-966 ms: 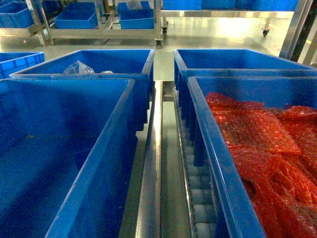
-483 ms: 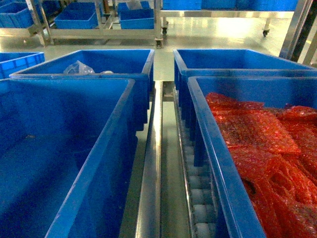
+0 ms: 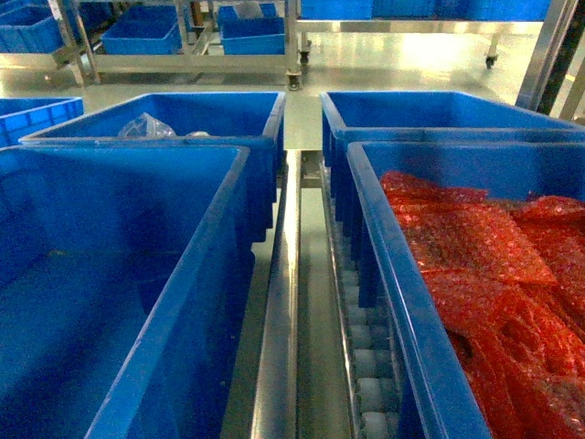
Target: Pick blue part to blue bin on bottom shelf
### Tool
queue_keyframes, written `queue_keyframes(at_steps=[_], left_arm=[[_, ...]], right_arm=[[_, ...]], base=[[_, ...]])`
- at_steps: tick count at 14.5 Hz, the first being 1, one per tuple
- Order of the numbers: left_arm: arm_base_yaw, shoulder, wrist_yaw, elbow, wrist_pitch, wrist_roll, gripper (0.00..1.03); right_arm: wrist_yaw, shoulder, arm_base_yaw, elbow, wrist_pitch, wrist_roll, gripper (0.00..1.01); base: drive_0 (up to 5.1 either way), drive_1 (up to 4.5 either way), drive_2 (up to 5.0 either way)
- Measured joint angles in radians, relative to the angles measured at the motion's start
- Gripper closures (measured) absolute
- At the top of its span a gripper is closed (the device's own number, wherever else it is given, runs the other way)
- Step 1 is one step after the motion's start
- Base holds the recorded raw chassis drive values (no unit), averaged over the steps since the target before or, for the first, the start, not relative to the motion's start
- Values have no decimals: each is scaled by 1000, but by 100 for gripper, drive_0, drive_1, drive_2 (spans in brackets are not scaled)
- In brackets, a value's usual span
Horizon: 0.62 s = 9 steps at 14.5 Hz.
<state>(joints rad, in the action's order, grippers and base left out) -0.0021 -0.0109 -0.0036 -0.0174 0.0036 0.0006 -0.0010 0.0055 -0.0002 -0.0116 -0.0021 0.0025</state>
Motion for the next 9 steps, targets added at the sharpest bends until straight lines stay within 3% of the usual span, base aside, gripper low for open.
queue_keyframes(at_steps=[5,9], left_arm=[[0,0,3,6,-9,0,101],[0,0,3,6,-8,0,53]], right_arm=[[1,0,0,0,-3,0,3],[1,0,0,0,-3,0,3]], base=[[0,0,0],[0,0,0]])
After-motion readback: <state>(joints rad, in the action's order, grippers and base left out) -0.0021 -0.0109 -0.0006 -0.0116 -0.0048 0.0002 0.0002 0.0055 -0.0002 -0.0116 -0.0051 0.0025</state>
